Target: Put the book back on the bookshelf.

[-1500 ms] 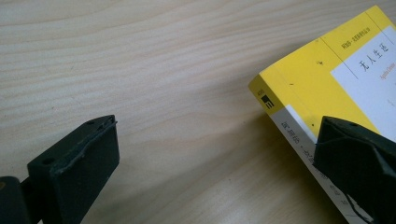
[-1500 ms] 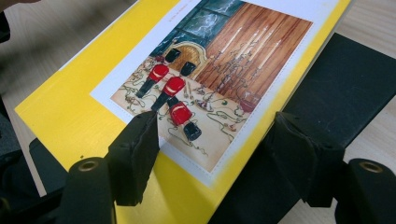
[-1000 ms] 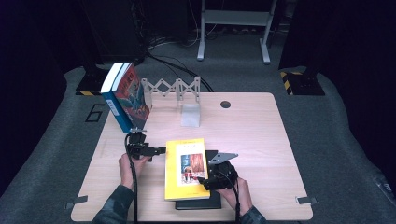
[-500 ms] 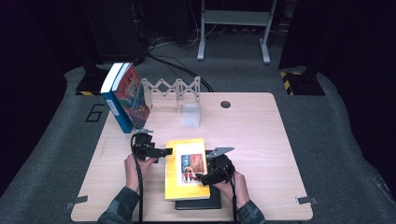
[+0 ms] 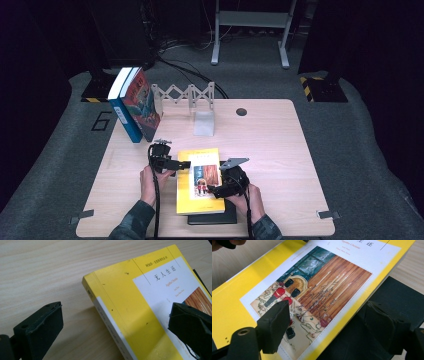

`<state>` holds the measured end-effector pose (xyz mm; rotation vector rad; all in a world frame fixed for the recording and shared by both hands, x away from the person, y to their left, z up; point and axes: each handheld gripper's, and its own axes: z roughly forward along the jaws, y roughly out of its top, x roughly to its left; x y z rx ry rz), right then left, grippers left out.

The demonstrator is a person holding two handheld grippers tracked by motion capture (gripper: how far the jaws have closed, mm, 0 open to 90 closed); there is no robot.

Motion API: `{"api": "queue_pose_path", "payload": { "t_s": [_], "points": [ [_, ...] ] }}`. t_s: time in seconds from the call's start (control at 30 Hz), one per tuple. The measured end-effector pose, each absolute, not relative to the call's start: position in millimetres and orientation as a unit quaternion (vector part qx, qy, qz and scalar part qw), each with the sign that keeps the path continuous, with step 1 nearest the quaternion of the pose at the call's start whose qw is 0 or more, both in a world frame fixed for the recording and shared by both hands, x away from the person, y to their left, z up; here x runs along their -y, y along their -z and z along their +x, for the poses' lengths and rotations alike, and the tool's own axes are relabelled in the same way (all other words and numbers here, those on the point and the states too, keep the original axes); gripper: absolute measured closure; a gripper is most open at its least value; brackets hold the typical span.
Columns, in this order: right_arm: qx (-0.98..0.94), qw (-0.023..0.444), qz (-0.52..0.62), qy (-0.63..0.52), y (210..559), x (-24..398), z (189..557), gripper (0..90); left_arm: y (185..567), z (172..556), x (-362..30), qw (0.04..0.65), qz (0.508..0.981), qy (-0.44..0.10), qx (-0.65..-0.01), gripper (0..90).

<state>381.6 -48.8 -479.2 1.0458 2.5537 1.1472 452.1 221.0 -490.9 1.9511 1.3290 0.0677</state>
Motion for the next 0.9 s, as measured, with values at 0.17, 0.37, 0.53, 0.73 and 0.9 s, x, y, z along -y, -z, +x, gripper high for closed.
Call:
{"api": "queue_pose_path", "payload": {
  "t_s": [0.17,0.37,0.53,0.73,0.9],
  "points": [
    [-0.855,0.076,0.344,-0.381,479,50,383,20.2,493,453,-216,0.382,0.765,-0.018,-0.518,0.0],
    [-0.855,0.076,0.341,-0.382,479,50,382,21.8,494,452,-211,0.382,0.766,-0.013,-0.517,0.0],
    [-0.857,0.077,0.339,-0.381,479,49,382,21.6,495,451,-208,0.385,0.765,-0.009,-0.517,0.0],
    [-0.857,0.074,0.343,-0.378,478,48,381,21.4,496,451,-204,0.381,0.766,0.002,-0.517,0.0],
    [-0.857,0.071,0.343,-0.378,478,48,382,21.4,499,451,-198,0.385,0.765,0.031,-0.515,0.0]
  ]
}}
